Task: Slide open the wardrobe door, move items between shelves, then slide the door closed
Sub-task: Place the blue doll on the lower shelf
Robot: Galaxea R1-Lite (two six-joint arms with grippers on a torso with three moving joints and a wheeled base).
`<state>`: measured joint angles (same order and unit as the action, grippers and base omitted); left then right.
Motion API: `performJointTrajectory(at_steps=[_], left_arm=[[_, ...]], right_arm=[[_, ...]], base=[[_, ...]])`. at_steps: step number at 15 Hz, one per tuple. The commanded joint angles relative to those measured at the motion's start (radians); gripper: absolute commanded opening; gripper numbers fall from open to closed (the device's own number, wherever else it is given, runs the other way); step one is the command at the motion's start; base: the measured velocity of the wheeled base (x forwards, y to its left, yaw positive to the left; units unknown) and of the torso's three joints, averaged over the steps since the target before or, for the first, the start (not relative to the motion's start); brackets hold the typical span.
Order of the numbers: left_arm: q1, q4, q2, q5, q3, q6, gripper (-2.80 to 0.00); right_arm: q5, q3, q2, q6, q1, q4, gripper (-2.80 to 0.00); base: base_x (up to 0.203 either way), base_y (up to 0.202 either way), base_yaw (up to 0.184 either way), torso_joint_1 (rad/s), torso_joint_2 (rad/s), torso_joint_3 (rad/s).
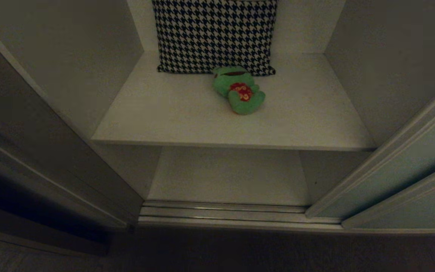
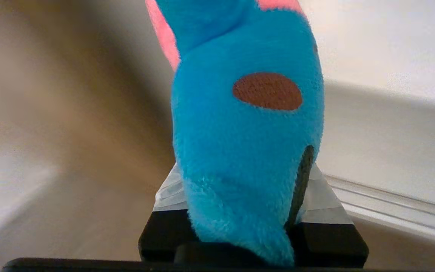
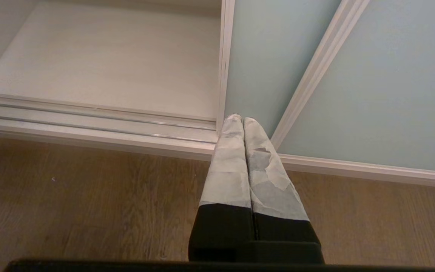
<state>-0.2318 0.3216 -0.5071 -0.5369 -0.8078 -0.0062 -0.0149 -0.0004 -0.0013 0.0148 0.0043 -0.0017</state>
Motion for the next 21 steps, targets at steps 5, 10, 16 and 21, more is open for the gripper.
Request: performJointTrajectory(at_steps=[5, 10, 16, 21], left_arm=[[0.198, -0.015, 0.283, 0.045, 0.219, 0.05, -2.8], [0.224, -0.041, 0.499, 0.356, 0.516, 0.108, -2.8], [0.226, -0.266, 0.507, 0.542, 0.76, 0.143, -2.8], [0.226, -0.265, 0.507, 0.593, 0.785, 0.09, -2.8]], right_arm=[[0.0, -0.001, -0.003, 0.001, 0.0, -0.001, -2.8], [0.0, -0.001, -0.003, 0.001, 0.001, 0.0, -2.8], [0.0, -0.001, -0.002, 0.001, 0.0, 0.0, -2.8], [0.0, -0.001, -0.003, 0.001, 0.0, -0.001, -2.8]], base=[[0.0, 0.0, 0.0, 0.0, 0.0, 0.0], [0.0, 0.0, 0.0, 0.0, 0.0, 0.0], [0.0, 0.0, 0.0, 0.0, 0.0, 0.0], [0.0, 0.0, 0.0, 0.0, 0.0, 0.0]])
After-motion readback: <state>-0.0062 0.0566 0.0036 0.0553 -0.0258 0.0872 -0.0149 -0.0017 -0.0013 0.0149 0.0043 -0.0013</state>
